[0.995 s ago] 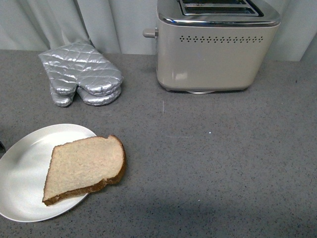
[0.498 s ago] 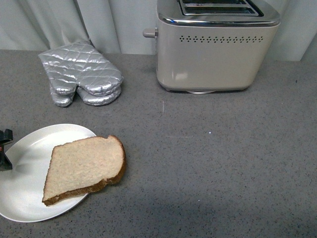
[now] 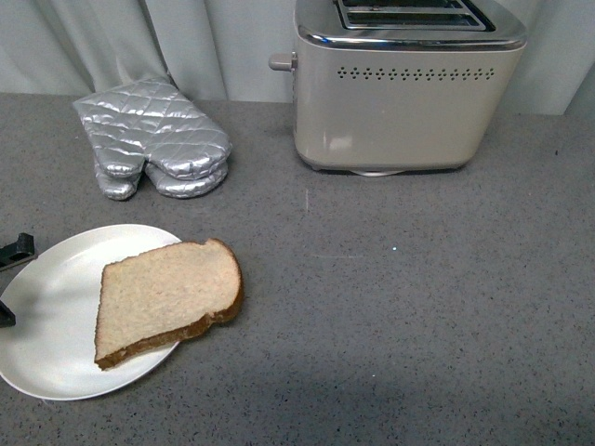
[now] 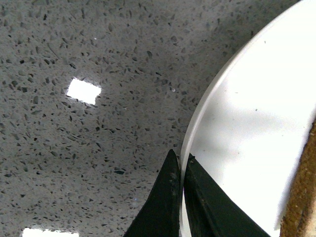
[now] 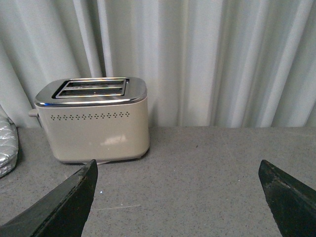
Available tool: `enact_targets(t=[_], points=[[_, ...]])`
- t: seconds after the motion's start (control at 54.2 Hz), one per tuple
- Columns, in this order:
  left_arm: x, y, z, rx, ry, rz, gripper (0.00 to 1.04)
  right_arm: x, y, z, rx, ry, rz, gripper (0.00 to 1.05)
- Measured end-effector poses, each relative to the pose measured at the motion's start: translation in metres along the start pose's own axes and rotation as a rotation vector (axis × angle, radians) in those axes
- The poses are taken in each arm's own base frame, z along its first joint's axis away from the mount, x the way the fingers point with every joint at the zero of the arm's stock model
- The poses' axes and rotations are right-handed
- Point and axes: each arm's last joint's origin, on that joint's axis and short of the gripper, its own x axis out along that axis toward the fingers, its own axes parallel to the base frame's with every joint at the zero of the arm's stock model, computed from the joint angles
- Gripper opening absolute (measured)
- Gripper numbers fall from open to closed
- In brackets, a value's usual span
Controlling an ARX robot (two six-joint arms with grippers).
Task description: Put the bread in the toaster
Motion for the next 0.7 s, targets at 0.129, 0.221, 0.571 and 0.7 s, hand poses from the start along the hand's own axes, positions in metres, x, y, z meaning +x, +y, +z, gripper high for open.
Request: enact_targets(t=[0.129, 0.221, 0.571, 0.7], points=[[-0.01, -0.017, -0.001, 0.003, -0.001, -0.097, 0.03, 0.0, 0.0, 0.0, 0.0, 0.0, 0.0, 0.95], [-0.014, -0.026, -0.001, 0.014, -0.008, -0.117, 0.03, 0.0, 0.0, 0.0, 0.0, 0.0, 0.0, 0.95], [-0.007, -0.116, -0.001, 0.087, -0.017, -0.282, 0.03, 0.0, 0.0, 0.0, 0.0, 0.0, 0.0, 0.95], [0.005, -0.152, -0.004, 0.111, -0.002, -0.323, 0.03, 0.0, 0.0, 0.0, 0.0, 0.0, 0.0, 0.95]])
